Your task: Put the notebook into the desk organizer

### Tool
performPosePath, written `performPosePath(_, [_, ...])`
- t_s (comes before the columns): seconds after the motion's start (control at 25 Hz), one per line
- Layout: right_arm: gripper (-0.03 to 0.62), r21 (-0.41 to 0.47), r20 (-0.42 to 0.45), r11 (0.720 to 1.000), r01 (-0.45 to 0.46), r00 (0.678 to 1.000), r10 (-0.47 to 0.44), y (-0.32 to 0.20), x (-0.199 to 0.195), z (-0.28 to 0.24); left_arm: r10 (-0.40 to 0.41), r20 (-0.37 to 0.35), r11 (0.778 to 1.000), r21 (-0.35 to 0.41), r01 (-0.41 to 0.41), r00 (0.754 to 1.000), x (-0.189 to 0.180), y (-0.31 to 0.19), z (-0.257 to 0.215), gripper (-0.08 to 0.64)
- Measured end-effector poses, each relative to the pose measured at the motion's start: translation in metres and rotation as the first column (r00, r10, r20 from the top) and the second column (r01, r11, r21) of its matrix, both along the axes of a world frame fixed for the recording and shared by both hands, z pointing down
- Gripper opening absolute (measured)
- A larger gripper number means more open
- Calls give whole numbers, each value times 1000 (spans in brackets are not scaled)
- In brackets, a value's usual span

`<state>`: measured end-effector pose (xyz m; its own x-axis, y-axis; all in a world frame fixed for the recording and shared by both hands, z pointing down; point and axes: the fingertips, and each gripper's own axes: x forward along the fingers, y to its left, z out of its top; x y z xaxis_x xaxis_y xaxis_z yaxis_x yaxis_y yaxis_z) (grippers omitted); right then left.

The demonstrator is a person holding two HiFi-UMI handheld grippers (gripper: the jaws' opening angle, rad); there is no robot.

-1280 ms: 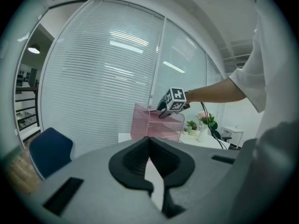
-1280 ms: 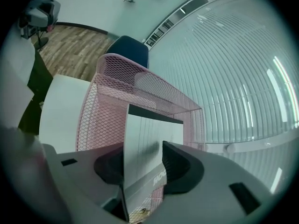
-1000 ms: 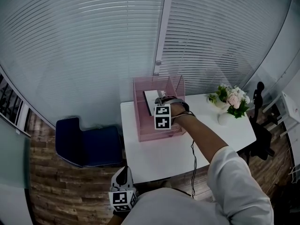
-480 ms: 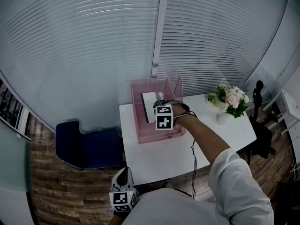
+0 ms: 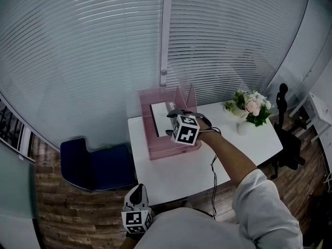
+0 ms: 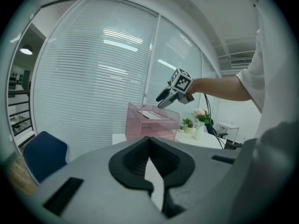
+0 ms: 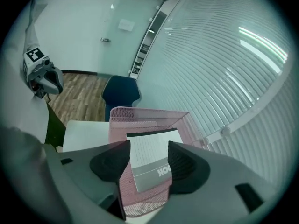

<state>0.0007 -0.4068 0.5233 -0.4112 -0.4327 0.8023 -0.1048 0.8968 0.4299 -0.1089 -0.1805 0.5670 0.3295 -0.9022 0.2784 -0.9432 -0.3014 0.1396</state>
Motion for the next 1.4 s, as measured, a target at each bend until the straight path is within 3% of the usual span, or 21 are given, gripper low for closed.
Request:
performPosePath(0.16, [236,41,131,996,-75,989,69,7,9,-20,9,8,1000,4,-9,1000,4,0,-1,9])
performPosePath(0.32, [186,66,302,985,-159,944,132,20,17,-45,17,16,1000,4,-17,1000,8,0,-2,9])
performPosePath(0.56, [137,89,493,965,-247,853,173,44,28,-73,28,26,1000,8,-28,999,13,-3,-6,8])
performPosePath(0.8, [89,90,665,940,-330,722,190,74,48,-96,38,40,999,7,-38,998,18,-3,-6,9])
performPosePath(1.08, [19,76,788,900,-430,579,210,103,80,-106,53,51,999,3,-53,997,26,-4,-6,9])
performPosePath(1.4, [15,38,848,865,-501,474,238,130,104,-101,60,58,998,-2,-60,997,32,-1,-5,9])
